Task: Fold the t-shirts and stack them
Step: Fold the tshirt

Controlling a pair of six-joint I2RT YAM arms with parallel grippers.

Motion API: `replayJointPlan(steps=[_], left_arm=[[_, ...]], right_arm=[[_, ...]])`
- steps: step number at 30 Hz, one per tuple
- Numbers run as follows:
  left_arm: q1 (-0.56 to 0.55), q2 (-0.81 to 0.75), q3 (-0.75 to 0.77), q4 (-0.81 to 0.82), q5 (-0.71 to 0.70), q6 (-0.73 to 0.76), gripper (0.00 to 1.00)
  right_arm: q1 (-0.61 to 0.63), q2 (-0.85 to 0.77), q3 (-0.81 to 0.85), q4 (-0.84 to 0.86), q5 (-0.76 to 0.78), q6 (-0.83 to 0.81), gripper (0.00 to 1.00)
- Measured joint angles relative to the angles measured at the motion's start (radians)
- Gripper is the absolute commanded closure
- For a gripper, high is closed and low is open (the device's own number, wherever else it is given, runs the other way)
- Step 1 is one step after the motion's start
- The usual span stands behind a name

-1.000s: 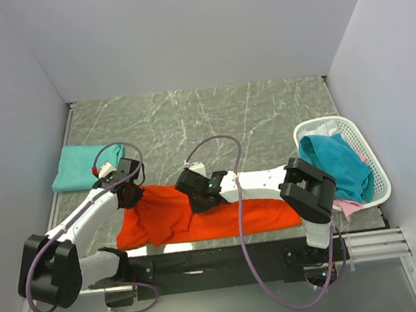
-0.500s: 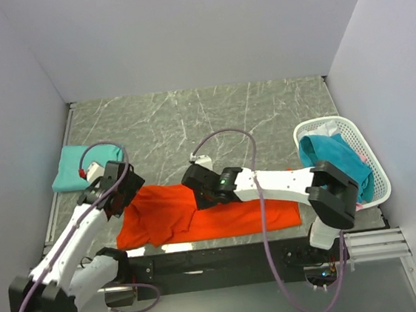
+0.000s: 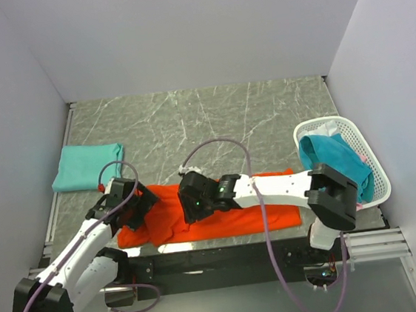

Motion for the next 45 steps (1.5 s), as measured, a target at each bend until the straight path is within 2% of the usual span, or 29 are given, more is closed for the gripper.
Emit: replayJointPlan(steps=[7, 14, 17, 18, 22, 33, 37, 38, 40, 41, 45], left_arm=[[-0.003, 0.016, -0.007, 0.051, 0.018, 0.000, 0.00], [-0.004, 0.008, -0.007, 0.042, 0.003, -0.003, 0.01], [-0.004, -0.001, -0.007, 0.029, -0.010, -0.004, 0.01], [-0.004, -0.002, -0.007, 0.025, -0.015, -0.004, 0.01], [-0.004, -0.006, -0.007, 0.017, -0.029, -0.007, 0.00], [-0.006, 0.000, -0.003, 0.009, -0.052, -0.008, 0.01], [-0.006, 0.000, 0.000, 0.000, -0.057, -0.007, 0.01], [-0.006, 0.000, 0.001, -0.004, -0.060, -0.008, 0.01], [-0.006, 0.000, 0.004, -0.014, -0.068, -0.008, 0.00], [-0.006, 0.000, 0.007, -0.024, -0.075, -0.009, 0.01], [-0.006, -0.016, 0.027, -0.094, -0.113, -0.026, 0.01]], right_arm=[[0.019, 0.124, 0.014, 0.028, -0.038, 0.016, 0.53], [0.019, 0.179, 0.026, 0.060, -0.045, 0.038, 0.57], [0.019, 0.189, 0.026, 0.074, -0.049, 0.050, 0.68], [0.018, 0.190, 0.027, 0.076, -0.049, 0.053, 0.78], [0.019, 0.192, 0.032, 0.073, -0.031, 0.068, 0.98], [0.018, 0.178, 0.033, -0.010, 0.082, 0.091, 1.00], [0.018, 0.176, 0.033, -0.025, 0.099, 0.091, 0.90], [0.018, 0.176, 0.033, -0.028, 0.101, 0.092, 0.80], [0.018, 0.175, 0.033, -0.034, 0.105, 0.094, 0.69], [0.018, 0.174, 0.033, -0.040, 0.108, 0.095, 0.59], [0.018, 0.139, 0.035, -0.094, 0.145, 0.102, 0.44]])
